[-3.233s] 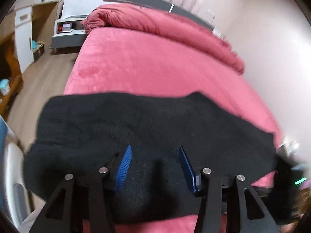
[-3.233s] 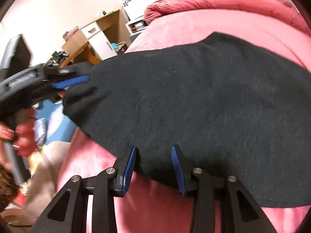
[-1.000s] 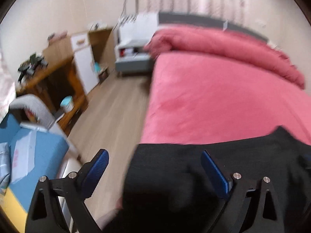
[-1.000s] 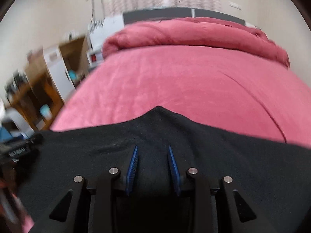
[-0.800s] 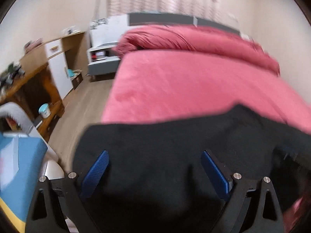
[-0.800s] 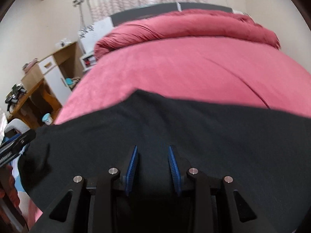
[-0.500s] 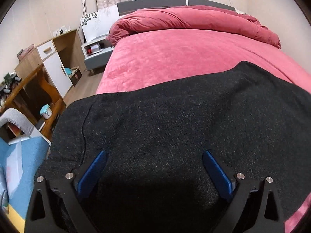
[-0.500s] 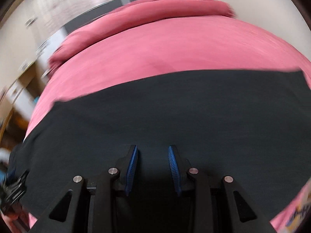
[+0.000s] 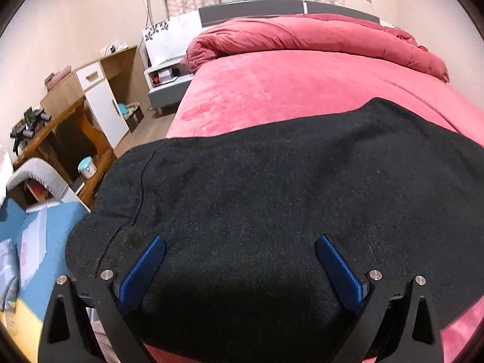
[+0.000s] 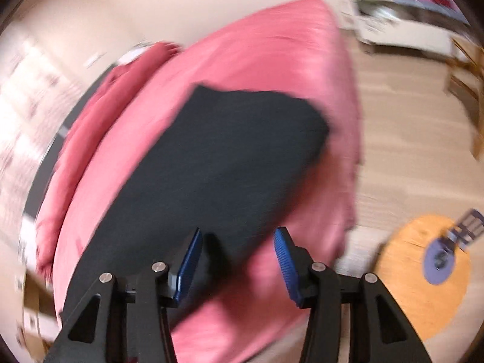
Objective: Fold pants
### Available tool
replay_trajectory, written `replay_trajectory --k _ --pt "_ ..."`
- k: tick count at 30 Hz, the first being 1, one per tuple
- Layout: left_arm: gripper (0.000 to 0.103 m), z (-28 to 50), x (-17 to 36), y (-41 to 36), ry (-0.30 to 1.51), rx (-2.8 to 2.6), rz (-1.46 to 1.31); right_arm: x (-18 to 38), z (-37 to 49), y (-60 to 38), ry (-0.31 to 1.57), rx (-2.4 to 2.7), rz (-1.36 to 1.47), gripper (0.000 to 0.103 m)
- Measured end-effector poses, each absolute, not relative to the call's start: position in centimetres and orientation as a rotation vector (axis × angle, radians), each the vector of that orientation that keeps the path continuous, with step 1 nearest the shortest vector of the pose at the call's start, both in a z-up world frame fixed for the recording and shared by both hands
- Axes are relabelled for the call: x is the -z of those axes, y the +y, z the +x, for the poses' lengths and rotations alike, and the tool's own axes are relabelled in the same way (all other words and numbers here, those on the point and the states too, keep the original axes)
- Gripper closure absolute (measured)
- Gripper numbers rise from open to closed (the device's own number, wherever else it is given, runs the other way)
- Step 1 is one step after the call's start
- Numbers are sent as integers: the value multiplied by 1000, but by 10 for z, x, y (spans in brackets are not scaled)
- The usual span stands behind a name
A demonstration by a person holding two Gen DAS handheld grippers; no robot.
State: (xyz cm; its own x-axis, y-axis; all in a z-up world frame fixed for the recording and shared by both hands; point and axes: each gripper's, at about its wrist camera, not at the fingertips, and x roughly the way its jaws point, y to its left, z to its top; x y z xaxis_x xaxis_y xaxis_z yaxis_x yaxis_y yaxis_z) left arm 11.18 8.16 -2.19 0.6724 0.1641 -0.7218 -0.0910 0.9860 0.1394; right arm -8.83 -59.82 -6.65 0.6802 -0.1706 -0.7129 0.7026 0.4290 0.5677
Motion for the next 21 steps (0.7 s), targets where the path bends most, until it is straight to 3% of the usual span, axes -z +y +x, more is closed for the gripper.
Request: replay_trajectory --k 7,10,12,21 --pt "0 116 26 80 825 -160 95 108 -106 -656 346 464 1381 52" --pt "0 115 27 80 822 -162 96 114 -93 -674 309 452 1478 52" --pt "0 115 27 80 822 -162 97 115 -88 -681 315 434 1514 73" --pt "0 112 28 79 823 -165 99 25 -63 -683 437 391 1214 89"
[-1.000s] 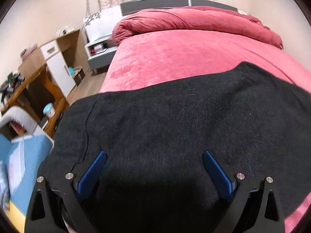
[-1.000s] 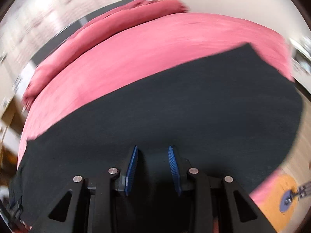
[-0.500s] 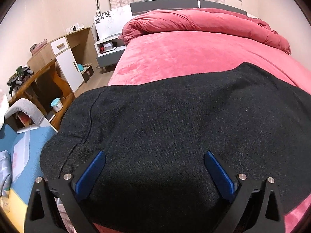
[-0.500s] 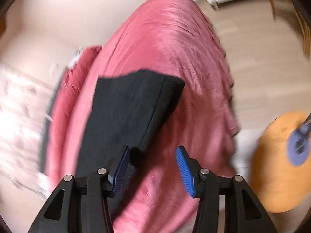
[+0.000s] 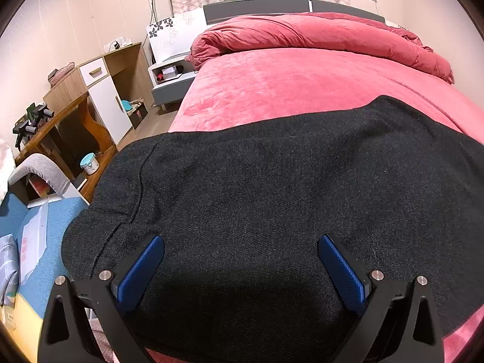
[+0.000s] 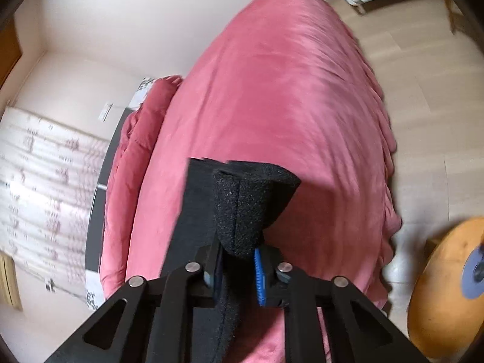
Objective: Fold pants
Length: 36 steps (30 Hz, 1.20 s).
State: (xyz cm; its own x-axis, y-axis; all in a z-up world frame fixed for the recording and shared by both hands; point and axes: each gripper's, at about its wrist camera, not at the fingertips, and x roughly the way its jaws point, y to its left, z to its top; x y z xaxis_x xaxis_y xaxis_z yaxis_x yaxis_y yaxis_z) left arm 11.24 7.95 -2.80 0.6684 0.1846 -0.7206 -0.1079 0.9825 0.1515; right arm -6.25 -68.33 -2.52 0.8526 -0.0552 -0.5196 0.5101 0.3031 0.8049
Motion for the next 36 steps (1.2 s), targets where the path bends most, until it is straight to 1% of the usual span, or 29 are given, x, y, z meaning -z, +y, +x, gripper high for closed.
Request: replay_trajectory --k 4,5,7,10,11,12,14,17,21,23,24,25,26,27,31,34,36 --pt "0 113 28 80 823 -165 98 4 -63 -675 386 362 1144 90" --pt "0 113 28 80 823 -165 98 6 -63 -673 374 366 1143 90" --pt "0 113 28 80 823 -165 98 30 -62 -677 396 403 1195 89" --pt "0 113 28 80 823 -165 99 69 -62 -684 433 421 1290 74" --pt "0 113 28 79 823 -166 99 81 -64 -685 423 429 1319 66" --pt "0 113 29 79 822 -166 101 88 -67 -684 393 422 1337 62" --pt "0 113 29 79 822 -169 104 98 -74 -684 298 399 1360 60" --pt "0 114 30 78 822 -175 111 109 -74 -687 206 351 1386 60" --pt "0 116 31 76 822 -181 113 116 -65 -692 186 328 1426 58" --pt "0 116 31 76 823 -181 113 115 -63 -694 171 331 1433 58" --pt "0 116 30 76 824 -182 113 113 -62 -695 175 329 1437 60" --pt "0 116 31 76 823 -182 112 111 -62 -697 172 316 1440 65" --pt "0 116 31 76 823 -182 112 104 -62 -697 165 298 1431 80" --pt "0 117 31 76 823 -182 112 98 -59 -702 167 301 1426 82" --pt "0 117 30 76 830 -191 103 71 -62 -700 169 289 1462 86" --pt "0 116 22 76 837 -204 72 40 -52 -696 251 348 1428 87" --pt "1 112 16 77 817 -186 33 9 -38 -689 309 379 1349 87"
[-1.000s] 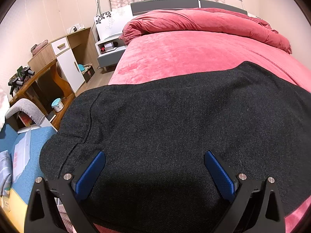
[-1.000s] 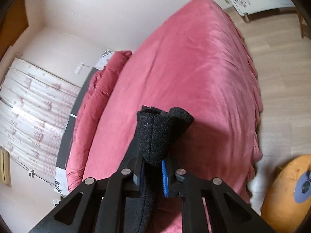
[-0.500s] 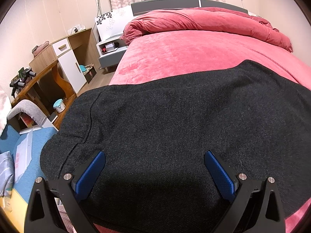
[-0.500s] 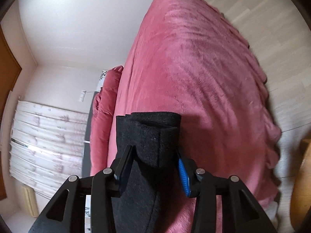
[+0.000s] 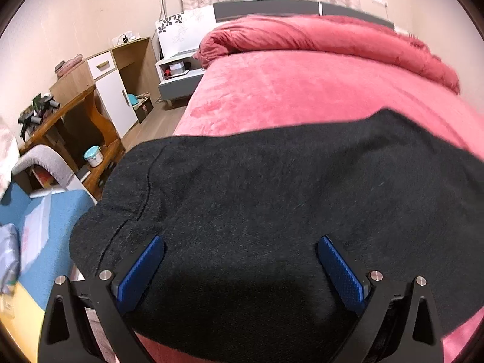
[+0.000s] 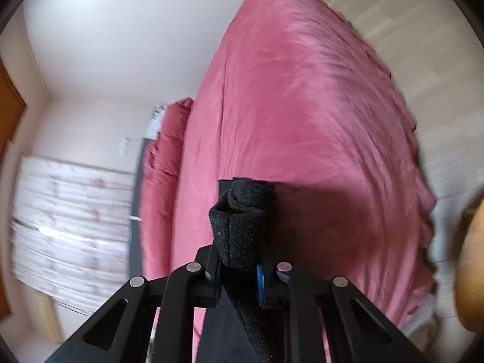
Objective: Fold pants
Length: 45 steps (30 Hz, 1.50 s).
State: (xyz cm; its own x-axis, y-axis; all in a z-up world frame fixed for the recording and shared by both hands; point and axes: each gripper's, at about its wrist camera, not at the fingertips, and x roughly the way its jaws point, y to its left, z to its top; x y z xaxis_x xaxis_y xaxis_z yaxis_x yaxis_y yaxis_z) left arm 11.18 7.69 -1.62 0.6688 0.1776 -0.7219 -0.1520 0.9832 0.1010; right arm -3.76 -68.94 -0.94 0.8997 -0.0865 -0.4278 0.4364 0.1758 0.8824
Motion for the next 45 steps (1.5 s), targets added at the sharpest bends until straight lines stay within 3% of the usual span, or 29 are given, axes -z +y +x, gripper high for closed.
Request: replay_trajectory --k 6,11,15,18,20,22,24,30,38,45 --pt "0 95 7 68 809 -84 -35 -93 34 -613 426 307 949 87" --pt "0 83 -2 62 787 -17 -72 -140 93 -467 524 31 541 87" --pt "0 80 -3 66 788 -6 -125 -109 106 -341 673 -194 173 87" --pt "1 79 1 68 811 -5 -149 -41 109 -267 856 -316 -3 87" --pt "1 75 1 67 812 10 -145 15 116 -244 1023 -265 -24 85" --pt "1 69 -1 66 802 24 -136 25 109 -244 977 -238 17 79" --pt "1 66 -1 65 799 39 -140 17 100 -251 952 -296 109 56" --pt "1 64 -11 39 802 160 -163 6 64 -282 952 -364 261 55" --pt "1 84 -36 -44 848 430 -171 -3 36 -372 802 -109 636 56" --pt "5 133 -23 -140 993 560 -119 0 35 -381 760 -82 598 56"
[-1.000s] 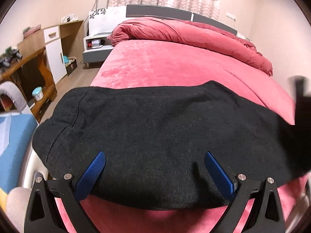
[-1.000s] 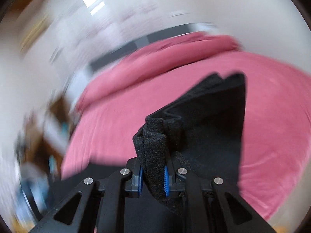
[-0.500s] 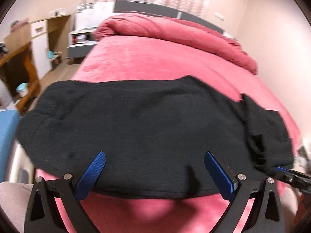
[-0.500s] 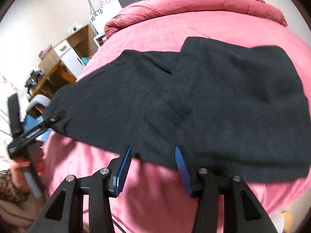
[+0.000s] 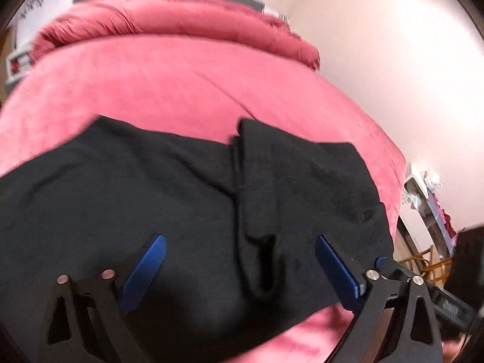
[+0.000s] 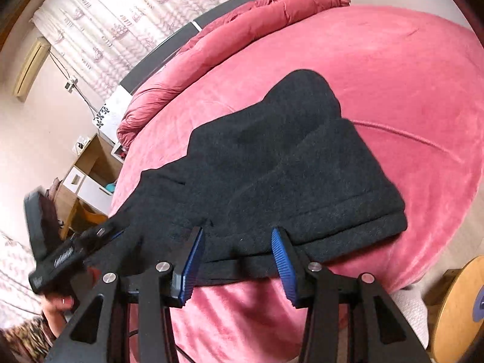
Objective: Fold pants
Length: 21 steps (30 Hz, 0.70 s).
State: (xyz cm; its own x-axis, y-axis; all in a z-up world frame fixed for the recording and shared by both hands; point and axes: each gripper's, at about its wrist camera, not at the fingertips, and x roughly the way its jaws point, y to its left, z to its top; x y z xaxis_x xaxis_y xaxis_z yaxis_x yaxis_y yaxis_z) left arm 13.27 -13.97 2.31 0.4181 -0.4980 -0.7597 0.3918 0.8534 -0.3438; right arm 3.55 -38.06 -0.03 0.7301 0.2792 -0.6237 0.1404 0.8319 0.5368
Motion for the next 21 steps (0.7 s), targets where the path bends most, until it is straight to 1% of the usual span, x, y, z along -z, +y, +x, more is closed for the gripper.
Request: replay_trajectory --k 2,3,4,5,6,7,8,9,11,13,15,17,18,19,20,21 --pt "7 144 -8 -156 1071 565 -110 -2 36 -384 726 -14 560 56" --pt "15 147 -1 -164 1107 574 -105 -2 38 -388 724 40 525 56" --pt "20 147 5 -171 1131 586 -98 2 42 -396 742 94 515 56" --pt "20 146 9 -174 1145 597 -90 11 47 -410 788 127 560 60" --pt "20 141 11 -179 1140 607 -77 25 52 -424 841 136 641 72" --pt "20 136 10 -182 1118 623 -66 34 53 -436 864 151 712 79" --pt "20 133 10 -185 1111 649 -66 40 53 -443 858 150 776 89" --pt "18 131 12 -188 1119 671 -67 45 49 -450 832 127 845 89" --pt "16 134 13 -190 1122 668 -84 46 45 -450 830 106 838 89" --pt "9 143 15 -192 1151 671 -144 42 40 -450 842 95 811 89" --pt "9 145 15 -194 1169 657 -185 37 38 -451 839 75 808 87" --pt "20 144 12 -202 1178 682 -168 30 26 -458 795 47 816 84" --pt "35 141 10 -206 1173 664 -122 24 22 -464 746 26 840 77" --pt "60 141 9 -207 1169 657 -104 18 23 -471 700 3 861 74" --pt "68 141 8 -206 1169 655 -99 11 29 -480 671 -6 859 71" --pt "70 141 8 -204 1176 657 -115 4 37 -489 665 13 838 66"
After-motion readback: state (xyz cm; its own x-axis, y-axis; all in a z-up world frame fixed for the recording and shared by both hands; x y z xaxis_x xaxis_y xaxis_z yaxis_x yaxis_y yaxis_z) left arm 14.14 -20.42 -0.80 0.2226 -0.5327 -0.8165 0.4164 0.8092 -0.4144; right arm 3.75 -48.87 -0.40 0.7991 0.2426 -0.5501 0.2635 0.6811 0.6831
